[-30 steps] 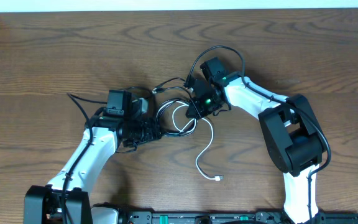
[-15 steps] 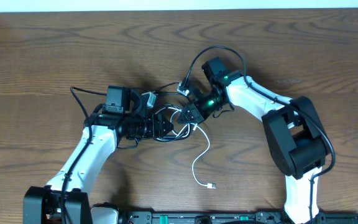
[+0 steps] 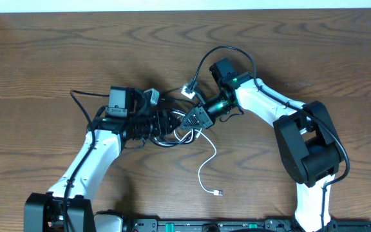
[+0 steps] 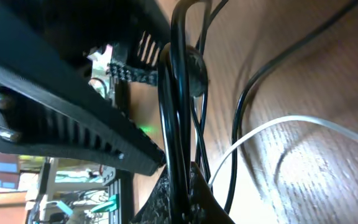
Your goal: Untangle cables
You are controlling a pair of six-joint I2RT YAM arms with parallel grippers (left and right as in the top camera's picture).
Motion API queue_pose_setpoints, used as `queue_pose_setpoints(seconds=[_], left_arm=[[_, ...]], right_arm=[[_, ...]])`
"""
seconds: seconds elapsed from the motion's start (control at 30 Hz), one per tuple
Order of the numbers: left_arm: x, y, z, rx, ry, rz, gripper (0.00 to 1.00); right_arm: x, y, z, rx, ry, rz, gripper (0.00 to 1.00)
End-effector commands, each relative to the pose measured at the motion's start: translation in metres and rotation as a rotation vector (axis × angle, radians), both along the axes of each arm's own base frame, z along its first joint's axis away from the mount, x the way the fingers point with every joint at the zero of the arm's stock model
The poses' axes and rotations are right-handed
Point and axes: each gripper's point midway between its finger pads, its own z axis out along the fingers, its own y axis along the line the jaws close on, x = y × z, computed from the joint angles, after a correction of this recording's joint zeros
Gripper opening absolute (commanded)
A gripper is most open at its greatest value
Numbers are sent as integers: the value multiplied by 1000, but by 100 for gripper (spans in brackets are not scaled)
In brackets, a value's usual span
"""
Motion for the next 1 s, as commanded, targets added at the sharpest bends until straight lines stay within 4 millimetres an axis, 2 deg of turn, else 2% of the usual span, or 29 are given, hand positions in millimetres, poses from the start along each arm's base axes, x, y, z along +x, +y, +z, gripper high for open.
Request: queue_pose_setpoints(seconds=[0.0, 0.1, 0.23, 0.47, 0.6, 0.63, 0.77, 0.97], left_arm=[[11, -10, 25, -144, 16, 45, 64], [22, -3, 30, -190, 52, 144, 64], [30, 3, 34, -247, 124, 260, 64], [29, 3, 33, -307, 259, 377, 64], [29, 3, 33, -314, 273, 390, 64], [29, 3, 33, -314, 273, 390, 63], [29, 2, 34, -318, 274, 385, 50], [33, 2, 37, -323, 252, 381, 48]], right_arm=[[-4, 1, 17, 60, -22, 21, 1], [-4, 1, 17, 59, -22, 20, 1], [-11, 5, 28, 132, -21, 55, 1], [-19, 12, 36, 188, -19, 90, 1], [-22, 14, 41, 223, -25, 106, 1], [-23, 14, 42, 230, -22, 110, 1], [-28, 19, 43, 237, -28, 129, 1], [-39, 28, 43, 243, -37, 163, 1]])
